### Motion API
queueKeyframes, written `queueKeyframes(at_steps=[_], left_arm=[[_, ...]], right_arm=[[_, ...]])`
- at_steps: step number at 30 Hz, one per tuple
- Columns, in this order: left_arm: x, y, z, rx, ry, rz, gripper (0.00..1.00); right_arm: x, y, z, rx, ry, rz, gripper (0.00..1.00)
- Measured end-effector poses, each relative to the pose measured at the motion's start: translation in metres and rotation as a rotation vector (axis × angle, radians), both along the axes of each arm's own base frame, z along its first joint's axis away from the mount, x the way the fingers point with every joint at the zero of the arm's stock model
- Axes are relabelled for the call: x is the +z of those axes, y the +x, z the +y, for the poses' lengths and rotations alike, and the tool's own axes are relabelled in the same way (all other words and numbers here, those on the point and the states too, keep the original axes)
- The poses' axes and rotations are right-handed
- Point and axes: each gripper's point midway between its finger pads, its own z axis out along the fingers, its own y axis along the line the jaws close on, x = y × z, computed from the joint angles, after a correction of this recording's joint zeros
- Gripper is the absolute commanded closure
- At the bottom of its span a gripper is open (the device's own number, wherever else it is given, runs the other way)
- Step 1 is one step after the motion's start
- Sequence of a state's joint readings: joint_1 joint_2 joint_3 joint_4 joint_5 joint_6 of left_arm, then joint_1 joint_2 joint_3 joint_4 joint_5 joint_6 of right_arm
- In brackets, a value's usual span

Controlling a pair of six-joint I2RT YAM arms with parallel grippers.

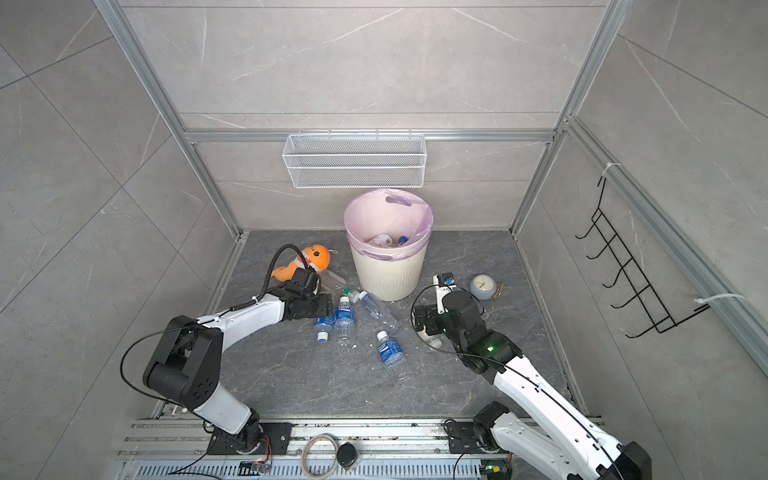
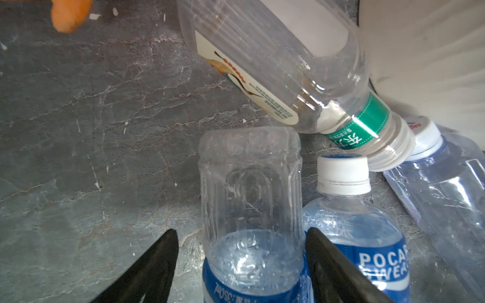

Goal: Throw the plastic bottles in the bin
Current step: 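Close the left gripper on the blue-label bottle and lift it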

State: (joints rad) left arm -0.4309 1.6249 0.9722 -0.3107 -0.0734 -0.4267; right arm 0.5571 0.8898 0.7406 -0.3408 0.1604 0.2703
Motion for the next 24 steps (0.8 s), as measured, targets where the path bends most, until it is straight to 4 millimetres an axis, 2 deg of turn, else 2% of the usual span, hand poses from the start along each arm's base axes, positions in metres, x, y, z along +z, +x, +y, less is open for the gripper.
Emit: queueKeyframes(at_steps=[16,24], left_arm=[[-0.020,-0.001,0.001,0.001,0.023,0.049,0.23],[-0.022,-0.001,0.002,0.003,0.020,0.053,0.34]], right_arm=[[0.000,0.000,0.000,0.000,0.000,0.000,0.02],[0.000,0.000,0.000,0.000,0.000,0.001,0.02]])
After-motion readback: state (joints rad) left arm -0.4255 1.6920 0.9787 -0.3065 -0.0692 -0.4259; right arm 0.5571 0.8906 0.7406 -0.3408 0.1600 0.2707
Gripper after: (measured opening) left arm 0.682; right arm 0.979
